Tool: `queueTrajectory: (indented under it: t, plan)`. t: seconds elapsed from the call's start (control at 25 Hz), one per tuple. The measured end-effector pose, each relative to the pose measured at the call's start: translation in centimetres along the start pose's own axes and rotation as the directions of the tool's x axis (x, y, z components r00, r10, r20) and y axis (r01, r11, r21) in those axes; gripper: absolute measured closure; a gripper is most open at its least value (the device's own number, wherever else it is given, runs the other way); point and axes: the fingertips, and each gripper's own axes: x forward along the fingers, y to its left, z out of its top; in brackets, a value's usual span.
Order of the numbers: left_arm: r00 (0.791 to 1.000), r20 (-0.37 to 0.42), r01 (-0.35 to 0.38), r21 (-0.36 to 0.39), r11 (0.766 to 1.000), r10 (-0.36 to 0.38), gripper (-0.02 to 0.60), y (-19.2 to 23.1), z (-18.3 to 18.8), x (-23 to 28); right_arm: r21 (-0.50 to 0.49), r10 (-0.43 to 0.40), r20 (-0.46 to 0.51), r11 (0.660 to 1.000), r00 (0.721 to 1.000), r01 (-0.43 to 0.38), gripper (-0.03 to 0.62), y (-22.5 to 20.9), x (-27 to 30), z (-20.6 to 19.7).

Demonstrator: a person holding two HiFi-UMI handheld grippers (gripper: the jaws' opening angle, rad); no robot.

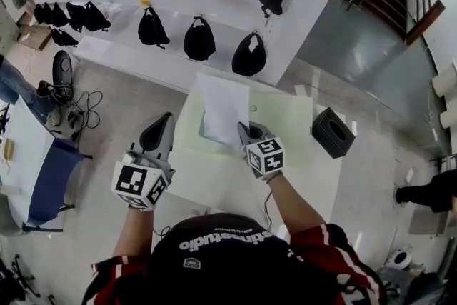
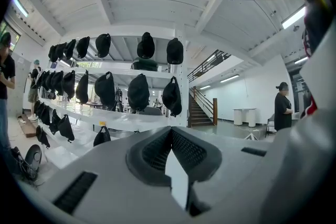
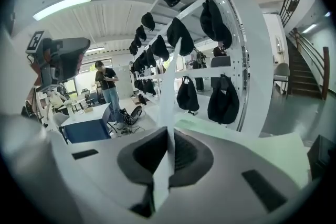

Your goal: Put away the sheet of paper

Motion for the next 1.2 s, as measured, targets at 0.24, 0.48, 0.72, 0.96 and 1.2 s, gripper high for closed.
queueTrajectory:
  t: [0.24,0.48,0.72,0.96,1.2]
  plan:
    - [1.000,-0.005,-0.010,0.006,1.000,0.010,0.577,0.2,-0.1,0.1,0.042,-0.044,-0.053,0.998,0.998,0.046,0.591,-3.1,1.1,-2.3]
    - [1.000,-0.010,-0.011,0.003,1.000,0.011,0.577,0.3,-0.2,0.3,0.074,-0.077,-0.118,0.994,0.990,0.086,0.591,-5.1,1.8,-4.8]
    - [1.000,-0.019,-0.003,0.007,1.000,0.003,0.577,0.1,-0.4,0.5,0.159,-0.083,-0.176,0.981,0.981,0.112,0.591,-6.8,2.1,-7.7]
    - [0.999,-0.032,-0.004,-0.004,1.000,0.004,0.577,0.4,-1.0,0.8,0.208,-0.086,-0.224,0.969,0.971,0.134,0.591,-8.1,2.2,-10.1]
    - [0.999,-0.032,0.009,0.001,1.000,-0.009,0.577,0.3,-1.1,1.2,0.292,-0.095,-0.252,0.941,0.963,0.169,0.591,-10.2,1.3,-11.0]
